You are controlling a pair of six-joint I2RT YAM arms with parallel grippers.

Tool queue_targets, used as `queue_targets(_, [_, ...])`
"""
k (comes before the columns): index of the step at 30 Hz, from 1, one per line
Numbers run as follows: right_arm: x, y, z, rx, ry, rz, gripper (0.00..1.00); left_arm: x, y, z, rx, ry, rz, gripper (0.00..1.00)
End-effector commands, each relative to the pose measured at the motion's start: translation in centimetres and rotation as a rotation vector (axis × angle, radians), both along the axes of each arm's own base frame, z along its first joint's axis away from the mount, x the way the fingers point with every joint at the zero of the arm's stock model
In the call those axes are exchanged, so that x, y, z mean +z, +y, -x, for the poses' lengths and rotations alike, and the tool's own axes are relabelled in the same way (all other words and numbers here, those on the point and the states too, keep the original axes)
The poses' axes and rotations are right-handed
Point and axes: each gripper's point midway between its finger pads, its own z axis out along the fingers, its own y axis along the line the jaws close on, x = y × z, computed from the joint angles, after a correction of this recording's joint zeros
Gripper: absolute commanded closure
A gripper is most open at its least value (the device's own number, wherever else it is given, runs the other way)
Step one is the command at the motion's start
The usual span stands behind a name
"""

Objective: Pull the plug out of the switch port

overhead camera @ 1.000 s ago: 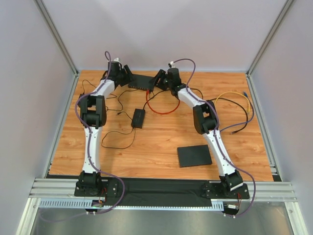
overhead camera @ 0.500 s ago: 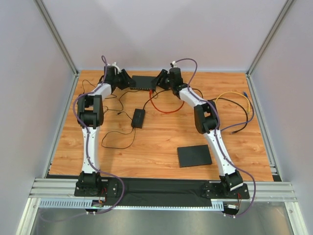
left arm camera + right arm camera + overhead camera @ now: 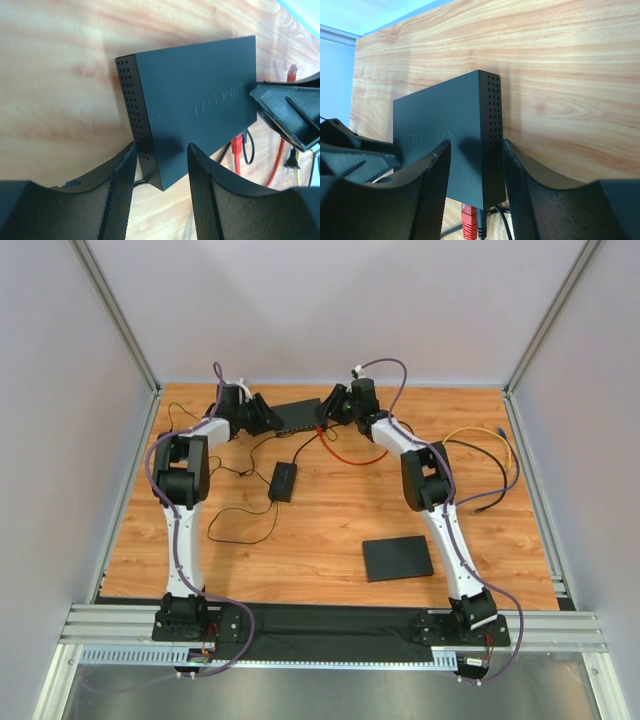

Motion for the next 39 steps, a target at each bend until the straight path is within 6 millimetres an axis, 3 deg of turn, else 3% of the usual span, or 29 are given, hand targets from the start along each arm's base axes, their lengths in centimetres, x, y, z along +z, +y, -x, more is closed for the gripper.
queue_targets(1, [2.4,2.9,3.1,0.133,0.006,-0.028,0.54,3.9,-3.5,1.6,-0.062,-0.042,0.072,0.48])
queue_targets(6, [1.7,2.7,5.0,0.140,0.040,-0.020,0.55,3.9,-3.1,1.5,-0.054,-0.040,0.048,0.48])
queue_targets(8, [2.7,3.1,5.5,0.143,0.013,-0.041,0.55,4.1,-3.0,1.3,-0.054,-0.048,0.030,0.47])
queue_targets(12, [3.3,3.5,5.7,0.152,0.000,-0.036,0.54,4.2,-2.2,1.0,-0.045,-0.052,-0.036,0.46])
queue_targets(14, [3.3,2.7,5.3,0.121,-0.019,0.021,0.50,4.4,-1.4,0.9,-0.026,-0.058,-0.088,0.44])
queue_targets(15, [4.1,2.3,4.9,0.108,-0.047,0.048,0.47,5.4,-1.0,0.9,-0.017,-0.076,-0.106,0.42])
queue_targets(16, [3.4,1.2,4.8,0.090,-0.041,0.124,0.42,5.8,-0.4,0.8,0.005,-0.090,-0.137,0.40])
queue_targets(17, [4.4,0.8,4.4,0.084,-0.066,0.150,0.40,5.8,0.0,1.2,0.015,-0.091,-0.157,0.38])
queue_targets(18, [5.0,0.4,4.2,0.077,-0.080,0.174,0.38,7.5,0.3,1.3,0.018,-0.129,-0.178,0.37])
queue_targets(20, [5.5,-0.8,3.9,0.070,-0.083,0.234,0.35,7.9,1.3,1.9,0.044,-0.132,-0.220,0.34])
queue_targets(21, [6.1,-1.3,4.0,0.067,-0.085,0.249,0.34,9.7,1.5,2.1,0.048,-0.172,-0.233,0.33])
queue_targets(22, [6.3,-1.8,4.2,0.060,-0.084,0.274,0.32,9.6,1.9,2.6,0.057,-0.170,-0.246,0.32])
queue_targets(24, [7.2,-2.3,5.0,0.076,-0.109,0.309,0.32,11.9,2.1,2.9,0.070,-0.222,-0.249,0.30])
queue_targets(25, [7.7,-2.3,5.2,0.075,-0.127,0.319,0.30,12.0,2.2,3.2,0.070,-0.227,-0.255,0.30])
queue_targets(26, [9.0,-2.5,5.5,0.073,-0.153,0.330,0.30,12.7,2.2,3.2,0.067,-0.252,-0.254,0.30])
queue_targets(29, [8.8,-3.3,5.9,0.057,-0.145,0.352,0.29,14.1,0.7,3.1,0.011,-0.313,-0.224,0.30])
queue_targets(30, [8.8,-3.0,6.1,0.077,-0.140,0.334,0.29,13.3,-0.3,3.0,-0.023,-0.308,-0.209,0.30])
queue_targets(31, [8.7,-3.0,6.1,0.085,-0.133,0.320,0.31,14.1,-1.5,2.8,-0.068,-0.330,-0.179,0.32])
queue_targets(33, [8.4,-2.7,6.1,0.096,-0.122,0.292,0.34,12.5,-3.2,2.4,-0.113,-0.310,-0.160,0.35])
queue_targets(39, [7.5,-2.6,6.8,0.152,-0.118,0.278,0.41,12.1,-6.2,1.6,-0.176,-0.349,-0.107,0.38])
